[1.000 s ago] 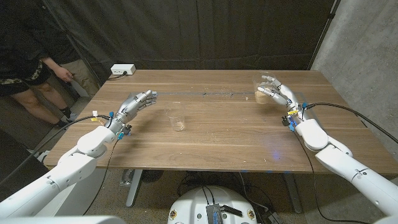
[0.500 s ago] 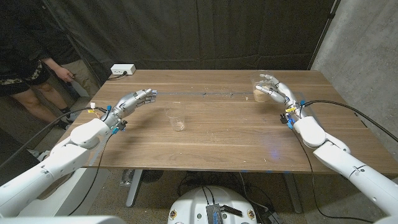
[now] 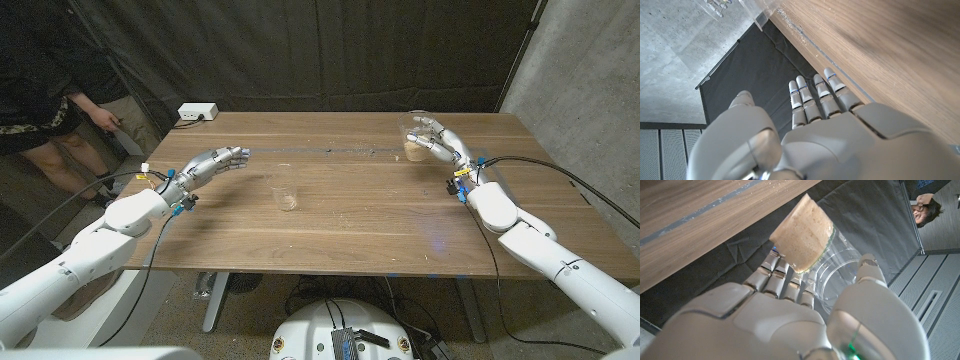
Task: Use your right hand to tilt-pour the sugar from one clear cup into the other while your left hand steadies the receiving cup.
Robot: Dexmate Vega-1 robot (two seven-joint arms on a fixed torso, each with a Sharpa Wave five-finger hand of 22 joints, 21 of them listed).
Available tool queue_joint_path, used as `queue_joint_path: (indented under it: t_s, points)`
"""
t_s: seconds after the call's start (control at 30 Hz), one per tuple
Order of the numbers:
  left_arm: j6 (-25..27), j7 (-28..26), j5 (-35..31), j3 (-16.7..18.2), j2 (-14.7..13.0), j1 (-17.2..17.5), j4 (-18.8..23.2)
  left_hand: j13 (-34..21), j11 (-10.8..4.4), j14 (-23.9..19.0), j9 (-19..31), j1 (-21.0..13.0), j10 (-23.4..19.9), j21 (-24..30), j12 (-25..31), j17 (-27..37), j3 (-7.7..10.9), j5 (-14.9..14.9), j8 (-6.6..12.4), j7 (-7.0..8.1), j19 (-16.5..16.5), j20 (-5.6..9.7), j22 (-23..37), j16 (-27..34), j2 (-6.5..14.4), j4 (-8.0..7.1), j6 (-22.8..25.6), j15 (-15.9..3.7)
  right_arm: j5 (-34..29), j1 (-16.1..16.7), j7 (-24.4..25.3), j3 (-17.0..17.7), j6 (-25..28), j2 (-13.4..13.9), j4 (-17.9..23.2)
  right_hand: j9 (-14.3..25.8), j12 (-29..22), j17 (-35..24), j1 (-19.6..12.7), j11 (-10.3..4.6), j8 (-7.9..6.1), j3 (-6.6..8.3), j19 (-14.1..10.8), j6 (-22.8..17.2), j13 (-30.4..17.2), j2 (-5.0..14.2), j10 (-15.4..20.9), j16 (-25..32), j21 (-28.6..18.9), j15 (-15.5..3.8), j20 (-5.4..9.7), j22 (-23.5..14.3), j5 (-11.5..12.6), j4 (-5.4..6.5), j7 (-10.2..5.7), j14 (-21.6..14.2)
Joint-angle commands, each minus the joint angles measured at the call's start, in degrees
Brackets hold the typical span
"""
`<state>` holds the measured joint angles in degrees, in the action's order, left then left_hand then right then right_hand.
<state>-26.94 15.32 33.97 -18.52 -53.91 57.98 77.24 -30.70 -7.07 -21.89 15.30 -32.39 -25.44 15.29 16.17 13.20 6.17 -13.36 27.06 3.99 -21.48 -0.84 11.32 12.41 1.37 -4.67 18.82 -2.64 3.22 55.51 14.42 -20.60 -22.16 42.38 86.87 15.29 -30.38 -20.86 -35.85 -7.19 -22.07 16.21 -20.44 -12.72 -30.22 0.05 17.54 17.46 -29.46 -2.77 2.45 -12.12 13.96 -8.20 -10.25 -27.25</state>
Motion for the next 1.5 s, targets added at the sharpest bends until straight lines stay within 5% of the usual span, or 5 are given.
queue_joint_path:
  t_s: [0.03, 0.43, 0.77, 1.5]
  points:
    - [-6.6, 1.8, -2.2, -1.8, 4.4, -2.8, -8.1, -0.1, -0.18, 0.0, 0.3, 0.4, -0.2, 0.2, 0.1, 0.2, -0.35, -0.4, -0.03, -0.06, -0.6, 0.07, 0.1, 0.2, -0.5, 0.13, 0.0, -4.84, -1.0, -2.2, -1.4, -0.8, 1.6, 0.3, 0.0, 0.2, -0.4, -0.2, -0.2, -0.01, -0.32, -0.01, -0.5, -0.8, -0.3, 0.48, 0.2, -0.2, -0.4, -10.32, 6.95, -0.3, -0.2, 0.17, 0.00, -0.6]
    - [-14.5, 5.9, -4.2, -4.6, 9.5, -7.3, -18.3, -0.2, -0.34, -0.1, 0.4, 0.7, -0.3, 0.2, 0.1, 0.2, -0.83, -0.8, -0.18, -0.08, -1.0, 0.24, 0.1, 0.2, -1.1, 0.09, -0.3, -5.12, -0.9, -0.7, -1.7, 0.2, 4.0, 2.5, 3.3, 0.2, -0.7, -0.4, -0.2, -0.14, -0.47, -0.05, -0.5, -1.5, -0.5, 0.58, 0.5, -0.4, -0.5, -10.32, 6.97, -0.3, -0.3, 0.25, -0.02, -0.8]
    - [-17.8, 7.4, -5.0, -5.8, 10.7, -7.4, -21.9, -0.3, -0.19, 0.2, 0.4, 1.0, 0.1, 0.1, -0.1, 0.1, -2.06, -1.3, -0.50, -0.06, -1.1, 0.23, 0.0, 0.0, -3.4, 0.44, -1.0, -5.05, -1.4, 0.1, -1.9, 0.6, 4.5, 3.5, 4.6, 0.2, -1.1, -0.6, -0.2, -0.07, -0.53, -0.09, -0.5, -1.9, -0.7, 0.64, 0.9, -0.6, -0.6, -10.33, 6.97, -0.3, -0.4, 0.30, 0.12, -0.9]
    - [-11.9, -3.3, -14.7, -6.3, -0.8, -1.3, -7.1, -0.7, -0.63, 5.2, 0.7, 0.1, 6.4, -1.6, -2.5, 0.2, -7.25, -3.2, -3.48, 0.26, 1.8, -1.17, 0.0, -1.2, -11.2, 2.71, -9.0, -4.00, -0.4, 0.5, -3.1, 0.8, 2.9, 4.2, 4.1, 0.1, -1.5, -1.0, -0.1, 0.08, -0.52, -0.19, -0.5, -2.5, -1.0, 0.73, 1.0, -0.8, -0.6, -10.36, 6.89, -0.3, -0.5, 0.41, 0.33, -1.2]
